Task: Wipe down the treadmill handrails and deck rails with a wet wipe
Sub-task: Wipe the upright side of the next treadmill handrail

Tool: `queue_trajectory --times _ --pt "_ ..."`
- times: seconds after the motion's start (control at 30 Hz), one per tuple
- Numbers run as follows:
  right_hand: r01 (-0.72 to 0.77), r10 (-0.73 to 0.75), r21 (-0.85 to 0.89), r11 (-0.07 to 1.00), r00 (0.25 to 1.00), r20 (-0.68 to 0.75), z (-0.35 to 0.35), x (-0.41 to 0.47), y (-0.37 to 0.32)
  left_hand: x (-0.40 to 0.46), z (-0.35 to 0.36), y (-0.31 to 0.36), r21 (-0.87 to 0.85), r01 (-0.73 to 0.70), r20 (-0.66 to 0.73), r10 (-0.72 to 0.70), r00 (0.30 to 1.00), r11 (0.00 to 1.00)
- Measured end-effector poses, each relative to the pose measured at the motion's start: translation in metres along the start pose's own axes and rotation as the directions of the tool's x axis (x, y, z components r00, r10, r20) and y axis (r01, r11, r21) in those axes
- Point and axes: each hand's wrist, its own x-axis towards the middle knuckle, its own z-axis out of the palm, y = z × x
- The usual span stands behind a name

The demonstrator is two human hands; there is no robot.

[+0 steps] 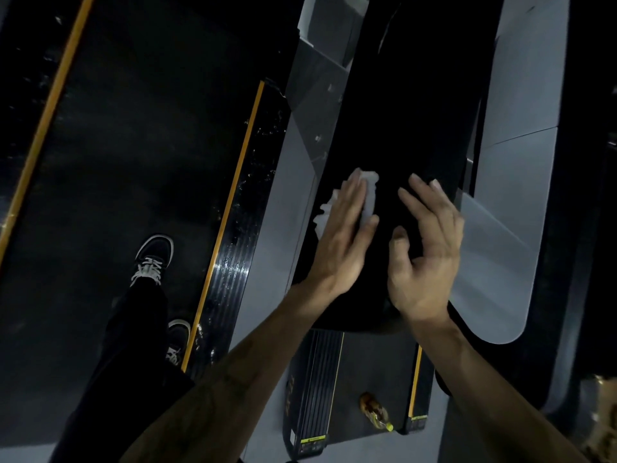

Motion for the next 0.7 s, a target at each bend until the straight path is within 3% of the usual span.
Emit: queue_trajectory --times 0.1,0.3,0.37,0.57,0.7 --pt "-0.012 0.012 0.013 1.000 1.000 -0.005 0.000 0.001 -0.002 0.026 -0.001 0.009 0.036 -0.018 0.020 0.017 1.000 0.999" --pt "-0.037 0.037 0.046 0.998 0.999 -0.005 0.000 0.000 -0.001 0.041 -0.014 -0.006 -0.060 0.210 -0.007 -0.211 0.977 0.976" --pt "-0.044 0.045 0.059 0.997 0.999 -0.016 -0.001 -0.001 0.000 0.024 -0.012 -0.007 -0.006 0.157 0.000 -0.157 0.988 0.988" --pt "-0.074 0.078 0.093 0.993 0.996 -0.043 0.001 -0.003 0.003 0.006 0.008 0.019 0.070 -0.188 0.055 0.184 0.981 0.980" --pt "-0.073 0.079 0.113 0.991 0.996 -0.045 0.000 -0.002 0.002 0.043 0.002 0.030 0.094 -0.182 0.085 0.174 0.981 0.979"
